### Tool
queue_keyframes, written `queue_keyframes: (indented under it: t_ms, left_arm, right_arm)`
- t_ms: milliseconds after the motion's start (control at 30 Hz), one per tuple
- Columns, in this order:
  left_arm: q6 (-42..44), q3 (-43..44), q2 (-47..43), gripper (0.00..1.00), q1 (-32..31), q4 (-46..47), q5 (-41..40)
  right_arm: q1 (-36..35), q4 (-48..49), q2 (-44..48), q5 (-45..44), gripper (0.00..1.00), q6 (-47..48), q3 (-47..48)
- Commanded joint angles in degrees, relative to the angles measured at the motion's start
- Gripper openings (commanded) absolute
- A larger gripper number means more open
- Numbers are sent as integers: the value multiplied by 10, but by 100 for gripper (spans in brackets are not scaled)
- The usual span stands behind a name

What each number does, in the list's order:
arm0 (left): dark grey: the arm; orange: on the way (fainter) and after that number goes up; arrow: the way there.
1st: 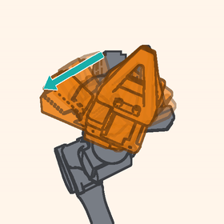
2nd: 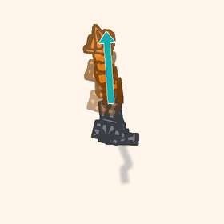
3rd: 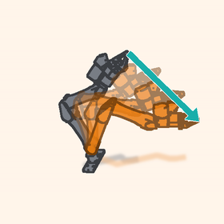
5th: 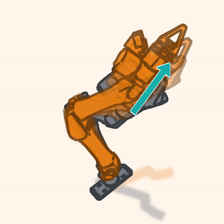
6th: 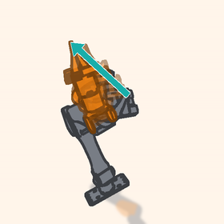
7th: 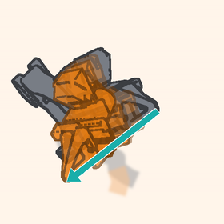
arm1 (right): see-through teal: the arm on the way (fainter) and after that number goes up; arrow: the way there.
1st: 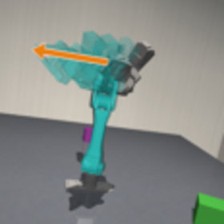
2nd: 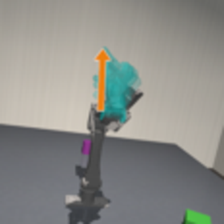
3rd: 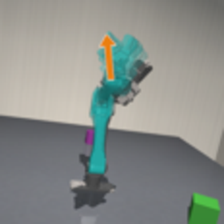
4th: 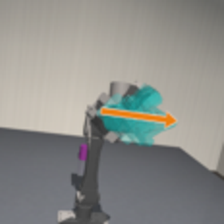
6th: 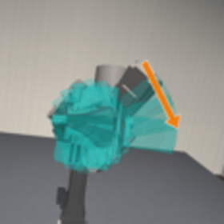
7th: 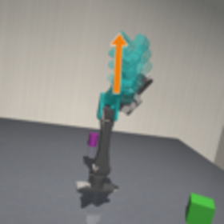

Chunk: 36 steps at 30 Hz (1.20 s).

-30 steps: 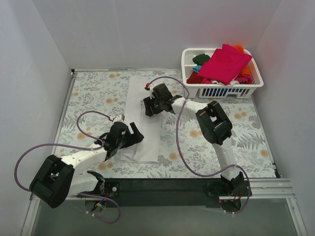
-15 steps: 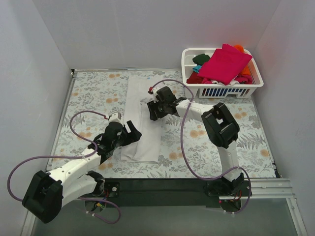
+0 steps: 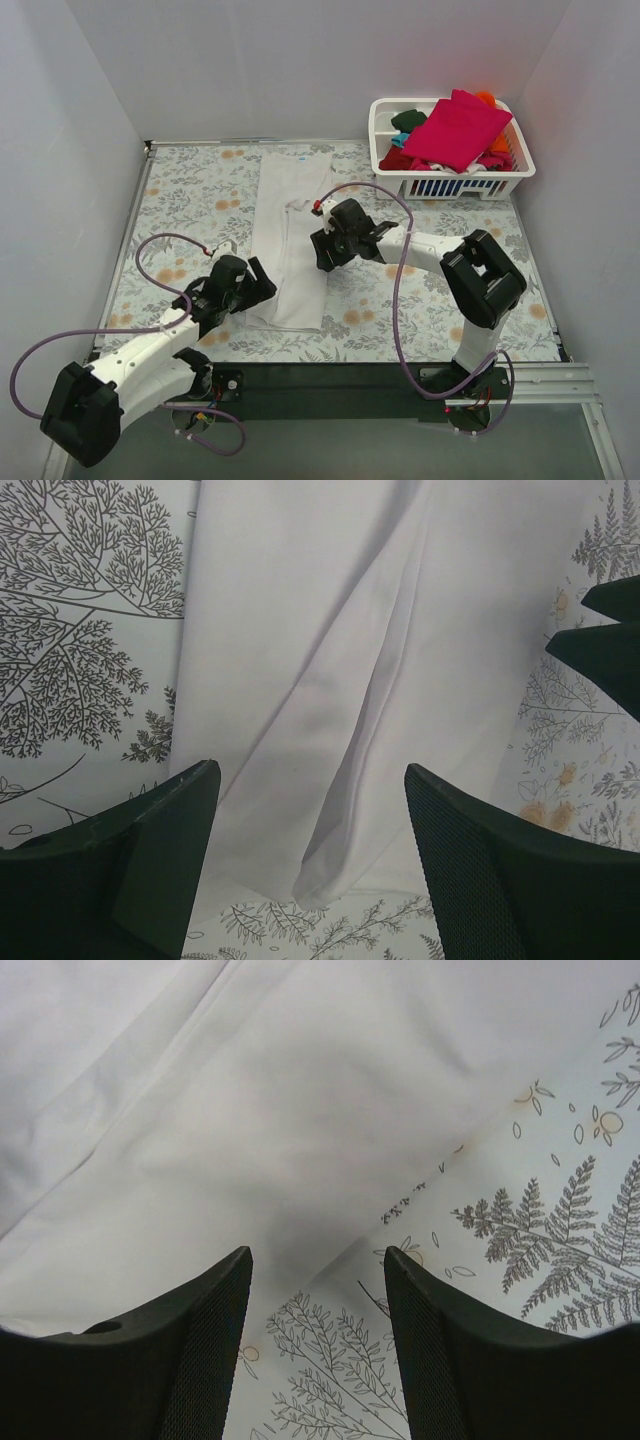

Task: Fold and stack the t-shirts
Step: Fold the tshirt

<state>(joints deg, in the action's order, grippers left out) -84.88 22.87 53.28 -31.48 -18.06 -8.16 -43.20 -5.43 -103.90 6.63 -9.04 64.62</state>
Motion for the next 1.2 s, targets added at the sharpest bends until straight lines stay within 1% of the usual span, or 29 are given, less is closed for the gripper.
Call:
queue_keyframes:
  t_ms: [0, 133, 233, 400, 567, 700, 800, 1033, 1067, 1167]
  left_arm:
    - [-26, -9, -31, 68, -2, -37, -6]
    - [-41, -8, -41, 66, -2, -54, -15]
    - [-53, -8, -32, 64, -3, -66, -17]
    - [-86, -9, -34, 61, -11, -99, -33]
    - [-127, -3, -47, 58, -32, -146, -68]
    - [-161, 9, -25, 56, -55, -176, -80]
    - [-171, 13, -13, 53, -70, -191, -94]
    - [-170, 19, -34, 33, -72, -194, -108]
    - [-166, 17, -41, 28, -72, -191, -107]
    - [-164, 13, -44, 22, -72, -183, -98]
  right_arm:
    - [0, 20, 28, -13, 50, -5, -21]
    - [0, 23, 31, -7, 50, -6, -24]
    - [-2, 23, 34, -4, 50, -5, -24]
    - [-2, 23, 57, -7, 50, 1, -34]
    - [-2, 27, 92, -17, 50, 2, -66]
    - [-2, 32, 112, -19, 50, 4, -78]
    - [-2, 38, 121, -17, 50, 5, -82]
    - [-2, 44, 107, -3, 50, 4, -79]
    - [-2, 44, 103, -1, 50, 4, -78]
    - [-2, 43, 103, 0, 50, 3, -78]
